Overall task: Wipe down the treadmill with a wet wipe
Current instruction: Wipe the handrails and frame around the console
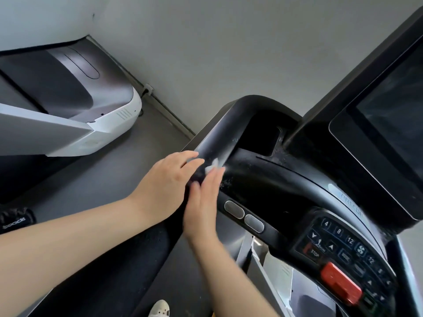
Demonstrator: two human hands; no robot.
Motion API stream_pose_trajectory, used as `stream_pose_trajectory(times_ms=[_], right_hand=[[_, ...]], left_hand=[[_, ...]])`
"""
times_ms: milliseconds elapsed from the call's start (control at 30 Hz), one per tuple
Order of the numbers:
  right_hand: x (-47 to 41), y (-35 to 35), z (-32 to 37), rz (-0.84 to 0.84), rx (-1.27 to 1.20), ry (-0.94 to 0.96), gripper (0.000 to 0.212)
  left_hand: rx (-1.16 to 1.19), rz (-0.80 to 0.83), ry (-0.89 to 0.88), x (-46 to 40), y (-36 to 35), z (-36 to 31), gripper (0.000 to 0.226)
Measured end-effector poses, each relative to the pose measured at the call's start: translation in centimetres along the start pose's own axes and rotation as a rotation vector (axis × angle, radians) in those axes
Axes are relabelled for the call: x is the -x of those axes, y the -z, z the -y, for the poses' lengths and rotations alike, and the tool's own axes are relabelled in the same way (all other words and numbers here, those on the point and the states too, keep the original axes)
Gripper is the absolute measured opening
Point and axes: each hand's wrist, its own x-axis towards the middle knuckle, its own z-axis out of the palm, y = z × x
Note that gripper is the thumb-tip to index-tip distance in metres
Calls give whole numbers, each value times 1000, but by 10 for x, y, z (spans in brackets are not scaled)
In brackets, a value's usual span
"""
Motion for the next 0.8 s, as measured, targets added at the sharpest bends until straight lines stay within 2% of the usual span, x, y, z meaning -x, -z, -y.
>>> stream_pose_trajectory(times_ms=[100,133,233,300,400,500,567,633,733,800], right_hand=[[-48,18,-8,-39,-138,-347,57],[-39,17,-5,-29,-165,-348,58],[37,0,5,32,-228,-125,67],[68,-5,5,60,-244,-78,67],[25,2,1,65,-253,-173,71],[-32,17,0,18,-171,-245,63],[-32,16,-1,7,-119,-178,62],[6,6,1,37,-26,-8,64],[91,-7,5,199,118,201,72],[105,-1,1,290,169,271,66]], left_hand=[[13,-22,0,-1,-1,0,57],[23,-29,-5,0,-2,1,57],[35,-46,-8,1,-4,3,55],[55,-50,-14,0,-5,4,57],[100,-49,-17,-1,-3,4,58],[134,-86,10,2,-5,5,57],[239,-108,87,3,-7,7,54],[401,-169,209,0,-9,9,42],[670,-168,445,-5,-8,15,31],[847,-138,508,-5,-9,20,20]])
